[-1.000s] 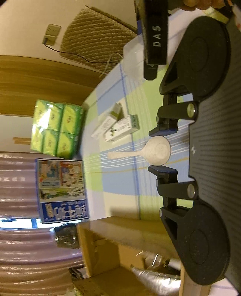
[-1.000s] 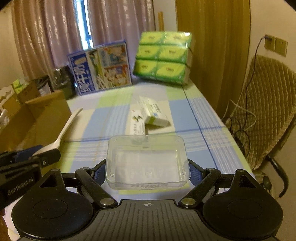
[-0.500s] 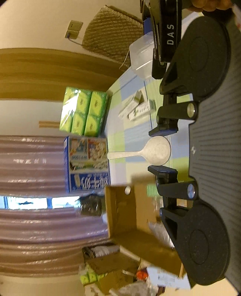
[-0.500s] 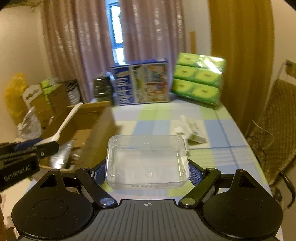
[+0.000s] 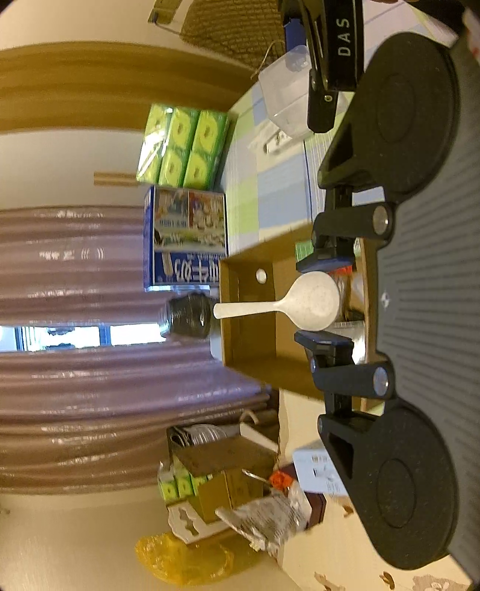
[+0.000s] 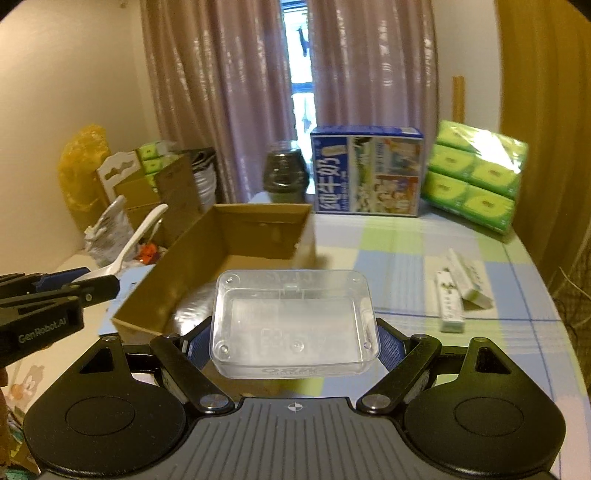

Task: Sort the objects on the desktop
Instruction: 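Carry the spoon and the clear box toward the cardboard box, then lower the spoon into the cardboard box and open the left tool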

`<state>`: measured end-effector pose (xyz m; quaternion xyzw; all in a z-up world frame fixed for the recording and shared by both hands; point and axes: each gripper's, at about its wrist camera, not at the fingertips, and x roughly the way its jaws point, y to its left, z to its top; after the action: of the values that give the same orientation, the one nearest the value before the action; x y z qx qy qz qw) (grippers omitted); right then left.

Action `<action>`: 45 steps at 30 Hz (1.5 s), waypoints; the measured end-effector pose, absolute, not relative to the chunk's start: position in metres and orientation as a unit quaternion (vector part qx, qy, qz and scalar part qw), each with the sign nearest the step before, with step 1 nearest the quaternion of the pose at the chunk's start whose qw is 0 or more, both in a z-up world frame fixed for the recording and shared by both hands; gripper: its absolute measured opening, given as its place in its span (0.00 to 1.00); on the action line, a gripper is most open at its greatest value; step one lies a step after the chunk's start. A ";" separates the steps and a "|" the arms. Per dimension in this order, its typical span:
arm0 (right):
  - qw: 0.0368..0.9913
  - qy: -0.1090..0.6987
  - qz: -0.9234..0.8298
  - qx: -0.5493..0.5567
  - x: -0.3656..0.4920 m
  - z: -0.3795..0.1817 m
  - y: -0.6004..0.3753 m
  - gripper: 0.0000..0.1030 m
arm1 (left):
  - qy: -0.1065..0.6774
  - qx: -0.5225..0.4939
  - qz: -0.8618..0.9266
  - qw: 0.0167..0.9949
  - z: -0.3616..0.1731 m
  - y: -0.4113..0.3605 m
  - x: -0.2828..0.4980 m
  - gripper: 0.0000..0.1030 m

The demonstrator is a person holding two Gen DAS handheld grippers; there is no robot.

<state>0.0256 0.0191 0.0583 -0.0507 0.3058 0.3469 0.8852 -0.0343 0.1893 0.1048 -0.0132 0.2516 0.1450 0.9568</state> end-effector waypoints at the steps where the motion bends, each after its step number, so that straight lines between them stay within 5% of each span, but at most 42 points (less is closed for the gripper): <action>1: 0.884 0.306 0.350 -0.052 0.026 0.058 0.023 0.81 | 0.253 -0.014 0.147 0.956 0.105 0.194 -0.035 0.27; 43: 0.872 0.325 0.360 -0.068 0.093 0.027 0.114 0.81 | 0.302 -0.010 0.111 0.947 0.066 0.278 0.050 0.27; 45: 0.871 0.327 0.360 -0.070 0.095 0.024 0.115 0.81 | 0.314 -0.019 0.107 0.943 0.055 0.285 0.061 0.41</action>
<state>0.0951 0.1148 0.0241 -0.0696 0.3266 0.3598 0.8712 0.0615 0.2847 0.0547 -0.0192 0.3141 0.1069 0.9431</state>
